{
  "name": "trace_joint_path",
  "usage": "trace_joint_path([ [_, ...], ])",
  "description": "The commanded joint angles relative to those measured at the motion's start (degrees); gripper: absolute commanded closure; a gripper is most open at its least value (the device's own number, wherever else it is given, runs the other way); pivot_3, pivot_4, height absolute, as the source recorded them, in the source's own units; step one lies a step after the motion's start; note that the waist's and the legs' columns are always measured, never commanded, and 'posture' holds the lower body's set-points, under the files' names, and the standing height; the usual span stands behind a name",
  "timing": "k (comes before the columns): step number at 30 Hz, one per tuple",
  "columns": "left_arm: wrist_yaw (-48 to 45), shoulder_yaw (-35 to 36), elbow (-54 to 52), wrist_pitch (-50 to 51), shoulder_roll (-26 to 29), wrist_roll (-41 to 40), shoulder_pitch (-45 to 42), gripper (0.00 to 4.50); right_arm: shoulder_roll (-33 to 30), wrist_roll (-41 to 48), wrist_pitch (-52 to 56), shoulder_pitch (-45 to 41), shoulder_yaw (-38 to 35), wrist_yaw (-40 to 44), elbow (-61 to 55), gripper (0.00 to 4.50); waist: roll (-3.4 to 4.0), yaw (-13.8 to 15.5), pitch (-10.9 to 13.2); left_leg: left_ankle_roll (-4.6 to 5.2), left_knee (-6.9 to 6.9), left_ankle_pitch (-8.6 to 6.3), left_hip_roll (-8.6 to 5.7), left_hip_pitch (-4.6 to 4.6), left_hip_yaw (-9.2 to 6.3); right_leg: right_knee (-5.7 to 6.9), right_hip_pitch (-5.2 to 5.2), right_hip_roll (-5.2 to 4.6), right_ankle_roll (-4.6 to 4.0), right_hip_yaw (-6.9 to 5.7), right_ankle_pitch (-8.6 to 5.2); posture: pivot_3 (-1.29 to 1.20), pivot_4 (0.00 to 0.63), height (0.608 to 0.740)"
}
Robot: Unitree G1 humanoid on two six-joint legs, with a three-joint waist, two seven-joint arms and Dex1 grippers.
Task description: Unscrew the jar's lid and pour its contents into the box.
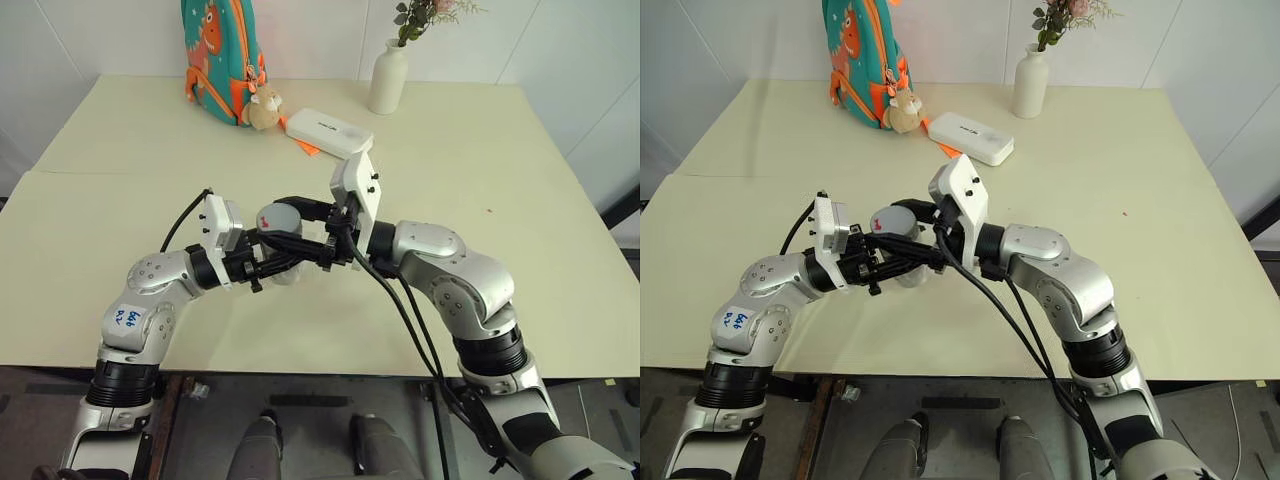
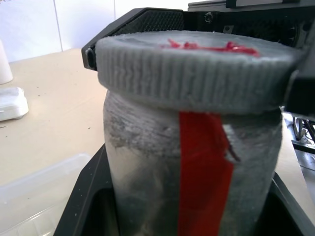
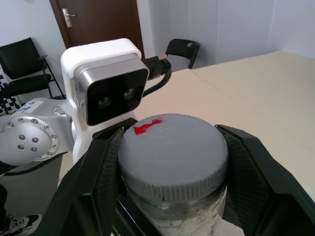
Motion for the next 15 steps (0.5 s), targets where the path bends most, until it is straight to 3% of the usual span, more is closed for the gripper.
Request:
trace_joint_path([
  [1, -7.0, 0.1, 0.2, 0.3, 0.4, -4.2, -2.3, 2.53, -4.6, 7.9, -0.7, -1.1, -1.0, 15.3, -3.2, 1.92, 0.01, 0.1, 0.0, 0.00, 0.00, 0.00, -0.01, -0.01, 0.00, -0.02, 0.00, 0.00, 0.00, 0.00, 0.00, 0.00, 0.150, 0.740],
  [7, -13.4, -1.6, 2.4, 0.8, 0.0, -5.1, -6.8, 2.53, -13.6, 6.9, -1.9, -7.4, 1.7, 32.5, 4.7, 1.92, 0.02, 0.0, 0.0, 0.02, 0.08, -0.01, -0.01, -0.01, 0.01, -0.11, 0.08, 0.00, 0.04, -0.03, 0.02, 0.00, 0.150, 0.740],
  [15, -12.7, -0.4, 3.7, -1.1, 0.0, -3.8, -7.5, 2.53, -11.9, 5.8, -3.9, -10.2, 0.0, 32.2, 8.8, 1.92, 0.02, -0.9, 0.0, 0.01, -0.01, -0.05, 0.02, -0.04, 0.00, -0.12, 0.03, 0.02, 0.12, -0.01, -0.05, 0.00, 0.150, 0.740],
])
